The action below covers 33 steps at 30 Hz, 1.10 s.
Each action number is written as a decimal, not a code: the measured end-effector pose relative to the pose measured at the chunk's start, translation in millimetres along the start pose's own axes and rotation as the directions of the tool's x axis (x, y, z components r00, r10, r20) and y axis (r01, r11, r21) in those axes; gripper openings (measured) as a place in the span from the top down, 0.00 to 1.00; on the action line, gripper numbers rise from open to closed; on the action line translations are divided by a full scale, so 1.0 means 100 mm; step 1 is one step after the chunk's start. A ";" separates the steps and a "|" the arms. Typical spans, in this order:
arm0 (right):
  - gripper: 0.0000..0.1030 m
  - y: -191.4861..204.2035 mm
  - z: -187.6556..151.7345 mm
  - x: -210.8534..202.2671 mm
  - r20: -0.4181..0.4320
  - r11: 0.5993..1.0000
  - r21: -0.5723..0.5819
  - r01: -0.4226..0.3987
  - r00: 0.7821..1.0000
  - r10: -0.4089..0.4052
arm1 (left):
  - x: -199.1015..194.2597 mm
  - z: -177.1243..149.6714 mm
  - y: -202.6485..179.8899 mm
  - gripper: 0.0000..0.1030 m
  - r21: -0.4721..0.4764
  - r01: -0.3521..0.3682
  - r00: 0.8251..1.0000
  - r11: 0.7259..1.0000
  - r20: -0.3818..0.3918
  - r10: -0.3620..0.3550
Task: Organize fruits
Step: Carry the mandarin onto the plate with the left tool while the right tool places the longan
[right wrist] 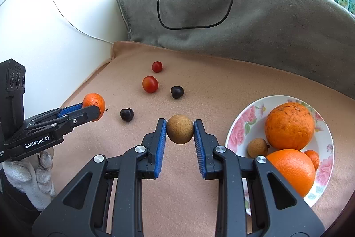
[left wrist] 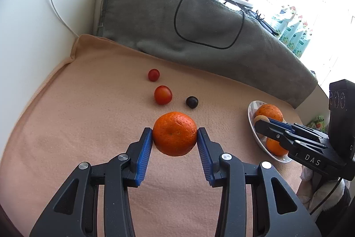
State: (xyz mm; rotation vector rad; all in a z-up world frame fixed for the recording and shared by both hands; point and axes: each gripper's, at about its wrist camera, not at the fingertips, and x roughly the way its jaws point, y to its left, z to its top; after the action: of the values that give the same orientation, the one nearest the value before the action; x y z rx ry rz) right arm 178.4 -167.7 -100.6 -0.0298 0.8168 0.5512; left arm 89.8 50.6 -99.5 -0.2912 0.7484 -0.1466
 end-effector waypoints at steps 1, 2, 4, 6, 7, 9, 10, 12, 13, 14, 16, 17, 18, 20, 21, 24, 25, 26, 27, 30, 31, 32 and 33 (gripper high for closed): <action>0.74 -0.02 0.00 -0.05 0.008 1.000 0.004 0.003 1.000 -0.003 | 0.01 0.01 -0.04 0.62 0.007 0.007 1.000 1.000 0.000 -0.007; 0.74 -0.05 -0.01 -0.09 0.016 1.000 0.009 0.007 1.000 -0.007 | 0.02 0.01 -0.09 0.62 0.013 0.013 1.000 1.000 -0.001 -0.013; 0.74 -0.13 0.00 -0.17 0.028 1.000 0.020 0.014 0.999 -0.015 | 0.03 0.03 -0.16 0.62 0.024 0.026 1.000 0.999 -0.002 -0.026; 0.74 -0.21 -0.01 -0.25 0.042 0.999 0.033 0.024 0.999 -0.026 | 0.04 0.03 -0.23 0.62 0.034 0.039 0.999 0.999 -0.004 -0.039; 0.74 -0.25 -0.01 -0.29 0.048 0.999 0.040 0.030 0.998 -0.032 | 0.05 0.03 -0.27 0.62 0.039 0.046 0.999 0.998 -0.005 -0.046; 0.74 -0.35 -0.02 -0.38 0.059 0.998 0.054 0.044 0.997 -0.047 | 0.07 0.04 -0.35 0.62 0.050 0.060 0.998 0.997 -0.008 -0.060; 0.74 -0.39 -0.03 -0.41 0.064 0.997 0.062 0.052 0.996 -0.055 | 0.07 0.03 -0.39 0.62 0.056 0.068 0.998 0.996 -0.010 -0.067; 0.74 -0.49 -0.04 -0.47 0.072 0.995 0.078 0.066 0.995 -0.072 | 0.09 0.03 -0.48 0.62 0.067 0.082 0.997 0.994 -0.014 -0.081; 0.74 -0.54 -0.06 -0.50 0.075 0.994 0.087 0.073 0.994 -0.080 | 0.10 0.03 -0.52 0.62 0.073 0.089 0.996 0.993 -0.017 -0.088; 0.74 -0.59 -0.06 -0.53 0.078 0.992 0.096 0.081 0.993 -0.088 | 0.11 0.03 -0.56 0.62 0.079 0.097 0.995 0.992 -0.019 -0.096; 0.74 -0.70 -0.08 -0.58 0.084 0.989 0.115 0.094 0.991 -0.104 | 0.14 0.03 -0.65 0.62 0.093 0.112 0.994 0.989 -0.026 -0.110; 0.74 -0.75 -0.09 -0.60 0.086 0.987 0.123 0.101 0.990 -0.112 | 0.15 0.03 -0.69 0.62 0.100 0.120 0.993 0.988 -0.031 -0.117; 0.74 -0.80 -0.10 -0.62 0.087 0.986 0.132 0.107 0.989 -0.119 | 0.17 0.03 -0.73 0.62 0.107 0.127 0.992 0.986 -0.034 -0.124; 0.74 -0.89 -0.11 -0.65 0.089 0.982 0.147 0.118 0.987 -0.132 | 0.20 0.02 -0.83 0.62 0.119 0.141 0.990 0.983 -0.042 -0.137; 0.74 -0.93 -0.12 -0.66 0.090 0.981 0.153 0.123 0.986 -0.138 | 0.21 0.02 -0.87 0.62 0.124 0.149 0.988 0.981 -0.046 -0.144; 0.74 -1.04 -0.14 -0.70 0.090 0.976 0.169 0.135 0.984 -0.152 | 0.26 0.00 -0.97 0.62 0.140 0.169 0.985 0.976 -0.059 -0.162; 0.74 -1.07 -0.14 -0.71 0.089 0.975 0.173 0.139 0.984 -0.156 | 0.27 -0.01 -1.01 0.62 0.145 0.175 0.984 0.974 -0.063 -0.168; 0.74 -1.09 -0.15 -0.71 0.087 0.974 0.177 0.143 0.983 -0.161 | 0.29 -0.01 -1.04 0.62 0.150 0.181 0.983 0.972 -0.068 -0.172; 0.74 -1.12 -0.16 -0.71 0.085 0.973 0.180 0.147 0.983 -0.164 | 0.30 -0.02 -1.07 0.62 0.155 0.186 0.982 0.970 -0.073 -0.177; 0.74 -1.19 -0.17 -0.72 0.081 0.969 0.189 0.157 0.981 -0.175 | 0.34 -0.02 -1.16 0.62 0.166 0.198 0.979 0.966 -0.083 -0.186; 0.74 -1.21 -0.18 -0.72 0.080 0.968 0.193 0.159 0.981 -0.177 | 0.36 -0.02 -1.18 0.62 0.169 0.201 0.978 0.965 -0.086 -0.189; 0.74 -1.23 -0.18 -0.72 0.079 0.967 0.196 0.161 0.981 -0.179 | 0.37 -0.02 -1.21 0.62 0.172 0.205 0.977 0.964 -0.088 -0.192; 0.74 -1.25 -0.18 -0.71 0.078 0.966 0.200 0.163 0.980 -0.181 | 0.37 -0.02 -1.22 0.62 0.175 0.208 0.977 0.962 -0.090 -0.195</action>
State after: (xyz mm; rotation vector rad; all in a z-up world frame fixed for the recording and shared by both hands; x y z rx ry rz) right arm 186.2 -312.2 -86.2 0.1025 0.7628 0.3048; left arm 112.1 -74.9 -87.0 -0.1866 0.7703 -0.4191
